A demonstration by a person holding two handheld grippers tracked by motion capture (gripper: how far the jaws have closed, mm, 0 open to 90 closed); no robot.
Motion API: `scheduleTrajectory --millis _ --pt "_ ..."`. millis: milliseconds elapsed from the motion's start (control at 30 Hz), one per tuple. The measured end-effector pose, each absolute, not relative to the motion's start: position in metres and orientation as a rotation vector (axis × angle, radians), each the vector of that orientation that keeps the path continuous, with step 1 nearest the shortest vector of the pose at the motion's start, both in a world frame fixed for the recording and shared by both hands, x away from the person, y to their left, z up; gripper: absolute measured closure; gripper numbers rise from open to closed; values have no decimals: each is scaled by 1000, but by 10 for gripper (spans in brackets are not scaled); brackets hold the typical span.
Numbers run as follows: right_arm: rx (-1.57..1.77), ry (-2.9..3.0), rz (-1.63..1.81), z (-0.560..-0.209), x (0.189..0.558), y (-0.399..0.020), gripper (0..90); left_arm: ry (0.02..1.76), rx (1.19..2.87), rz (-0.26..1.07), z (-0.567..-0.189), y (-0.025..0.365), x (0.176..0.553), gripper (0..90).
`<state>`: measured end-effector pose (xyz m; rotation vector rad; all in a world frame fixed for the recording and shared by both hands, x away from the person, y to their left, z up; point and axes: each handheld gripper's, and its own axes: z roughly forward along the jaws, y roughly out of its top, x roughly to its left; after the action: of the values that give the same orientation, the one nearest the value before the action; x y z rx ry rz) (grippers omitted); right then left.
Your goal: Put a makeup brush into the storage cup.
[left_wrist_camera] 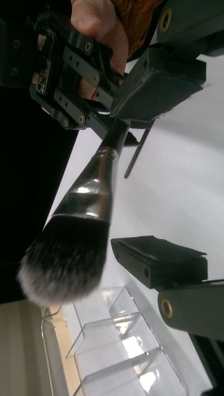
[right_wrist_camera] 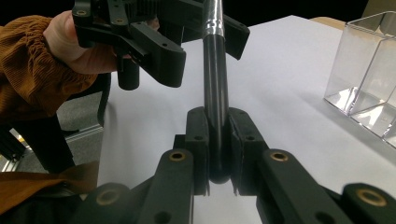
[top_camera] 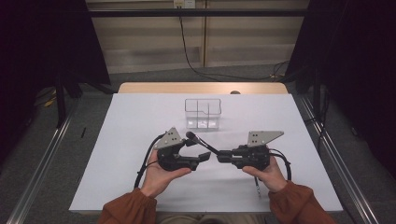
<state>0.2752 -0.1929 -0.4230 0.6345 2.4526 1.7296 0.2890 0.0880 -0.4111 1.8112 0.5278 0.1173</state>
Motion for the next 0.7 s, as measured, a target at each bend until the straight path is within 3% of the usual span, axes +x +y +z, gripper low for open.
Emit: scheduleTrajectory --millis 100,267,700 --pt "627 2462 1725 -424 275 -191 796 535 1802 131 -411 88 289 361" --pt "639 2466 1738 -424 276 -191 796 522 1776 136 -408 91 289 490" --pt "648 2434 1760 -424 276 -192 796 543 1725 55 -403 88 293 601"
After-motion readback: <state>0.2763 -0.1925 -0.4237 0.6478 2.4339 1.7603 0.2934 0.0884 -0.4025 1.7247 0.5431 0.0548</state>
